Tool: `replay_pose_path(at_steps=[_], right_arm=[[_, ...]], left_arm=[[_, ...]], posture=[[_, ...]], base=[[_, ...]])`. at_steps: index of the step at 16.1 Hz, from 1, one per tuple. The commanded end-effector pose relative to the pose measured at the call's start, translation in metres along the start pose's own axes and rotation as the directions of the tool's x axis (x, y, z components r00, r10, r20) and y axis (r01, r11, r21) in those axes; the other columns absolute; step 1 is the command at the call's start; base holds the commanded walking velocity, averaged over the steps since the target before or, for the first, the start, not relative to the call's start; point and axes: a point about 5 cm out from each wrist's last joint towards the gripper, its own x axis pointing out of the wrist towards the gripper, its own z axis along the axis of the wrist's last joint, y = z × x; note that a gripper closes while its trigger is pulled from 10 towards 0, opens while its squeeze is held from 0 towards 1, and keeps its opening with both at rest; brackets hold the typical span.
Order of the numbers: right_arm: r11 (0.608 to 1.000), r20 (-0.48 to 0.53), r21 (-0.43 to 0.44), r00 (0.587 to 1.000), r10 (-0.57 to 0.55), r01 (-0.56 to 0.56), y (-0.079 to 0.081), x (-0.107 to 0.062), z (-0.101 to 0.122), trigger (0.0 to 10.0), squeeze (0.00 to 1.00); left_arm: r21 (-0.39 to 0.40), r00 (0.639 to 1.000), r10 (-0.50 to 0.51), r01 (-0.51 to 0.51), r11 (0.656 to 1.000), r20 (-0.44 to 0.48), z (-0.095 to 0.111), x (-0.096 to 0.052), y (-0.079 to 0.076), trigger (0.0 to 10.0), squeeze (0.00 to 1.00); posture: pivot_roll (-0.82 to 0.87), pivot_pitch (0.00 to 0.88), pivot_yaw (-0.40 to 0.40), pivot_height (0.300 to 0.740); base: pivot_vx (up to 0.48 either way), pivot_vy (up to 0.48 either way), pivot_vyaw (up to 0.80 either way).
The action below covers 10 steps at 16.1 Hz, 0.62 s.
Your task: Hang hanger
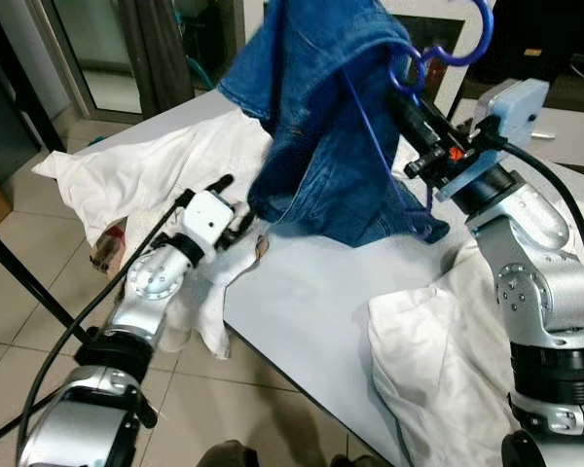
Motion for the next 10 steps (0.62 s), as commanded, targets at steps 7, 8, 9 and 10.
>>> replay_pose_path(at_steps=[7, 8, 9, 10], right_arm=[[0.997, 0.035, -0.002, 0.996, 0.081, -0.081, 0.011, -0.004, 0.011, 0.0, 0.00], [0.997, 0.033, -0.001, 0.996, 0.079, -0.079, 0.010, -0.004, 0.011, 0.0, 0.00], [0.997, 0.040, 0.003, 0.996, 0.079, -0.079, 0.010, -0.004, 0.012, 0.0, 0.00], [0.997, 0.050, 0.012, 0.996, 0.077, -0.077, 0.010, -0.003, 0.013, 0.0, 0.00]], left_arm=[[0.023, 1.000, -0.026, 0.027, 0.999, -0.017, 0.001, 0.005, -0.002, 10.0, 0.00], [0.021, 0.999, -0.026, 0.027, 0.999, -0.026, 0.000, 0.006, -0.002, 10.0, 0.00], [0.018, 0.998, -0.032, 0.033, 0.999, -0.046, -0.003, 0.006, -0.005, 10.0, 0.00], [0.010, 0.995, -0.066, 0.067, 0.998, -0.076, -0.008, 0.005, -0.012, 10.0, 0.00]], posture=[[0.01, 0.021, -0.016, 0.740], [0.01, 0.020, -0.016, 0.740], [0.01, 0.020, -0.016, 0.740], [0.01, 0.020, -0.016, 0.740]], base=[[0.000, 0.000, 0.00], [0.000, 0.000, 0.00], [0.000, 0.000, 0.00], [0.000, 0.000, 0.00]])
